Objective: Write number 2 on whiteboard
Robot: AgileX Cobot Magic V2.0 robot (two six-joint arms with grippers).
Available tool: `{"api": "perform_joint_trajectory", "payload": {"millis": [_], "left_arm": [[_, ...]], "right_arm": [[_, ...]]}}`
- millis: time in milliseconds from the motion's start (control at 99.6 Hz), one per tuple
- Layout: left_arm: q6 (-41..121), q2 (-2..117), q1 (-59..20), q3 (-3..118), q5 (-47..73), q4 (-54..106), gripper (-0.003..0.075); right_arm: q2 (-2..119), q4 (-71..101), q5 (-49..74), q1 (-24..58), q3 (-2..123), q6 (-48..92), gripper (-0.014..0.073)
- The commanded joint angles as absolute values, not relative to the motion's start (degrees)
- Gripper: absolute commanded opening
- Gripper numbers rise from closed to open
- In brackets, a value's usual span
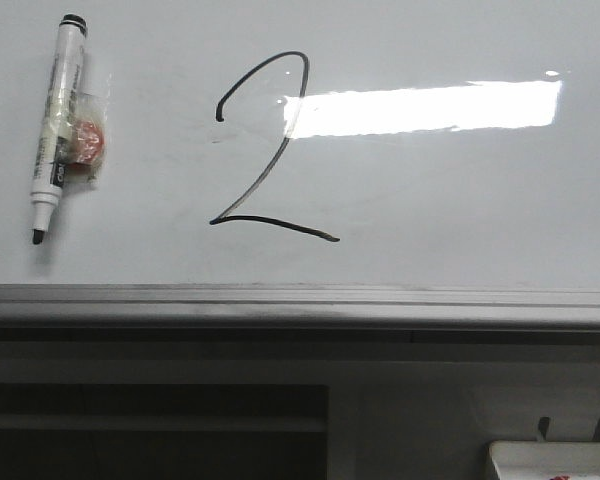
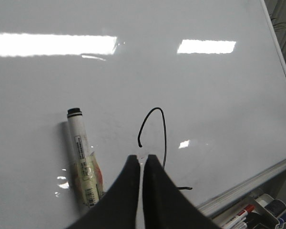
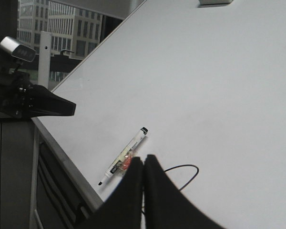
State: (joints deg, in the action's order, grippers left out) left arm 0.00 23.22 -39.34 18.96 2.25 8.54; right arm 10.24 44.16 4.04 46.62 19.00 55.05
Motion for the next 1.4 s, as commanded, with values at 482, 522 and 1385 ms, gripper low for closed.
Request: {"api": "perform_joint_trajectory", "payload": {"millis": [482, 522, 1385], "left_arm": [[0.0, 18.4, -39.6, 19.3, -1.9, 7.4, -0.0020], [0.0, 18.4, -39.6, 19.3, -1.9, 7.4, -0.0020], [0.0, 6.6, -13.8, 11.5, -4.9, -2.6, -0.0020]], "right_arm": [[3.6, 55.6, 0.4, 46.2, 12.4, 55.2, -0.0060], [3.6, 55.6, 0.4, 46.2, 12.4, 55.2, -0.0060], [3.6, 55.6, 0.3, 46.2, 12.4, 55.2, -0.0060]]}}
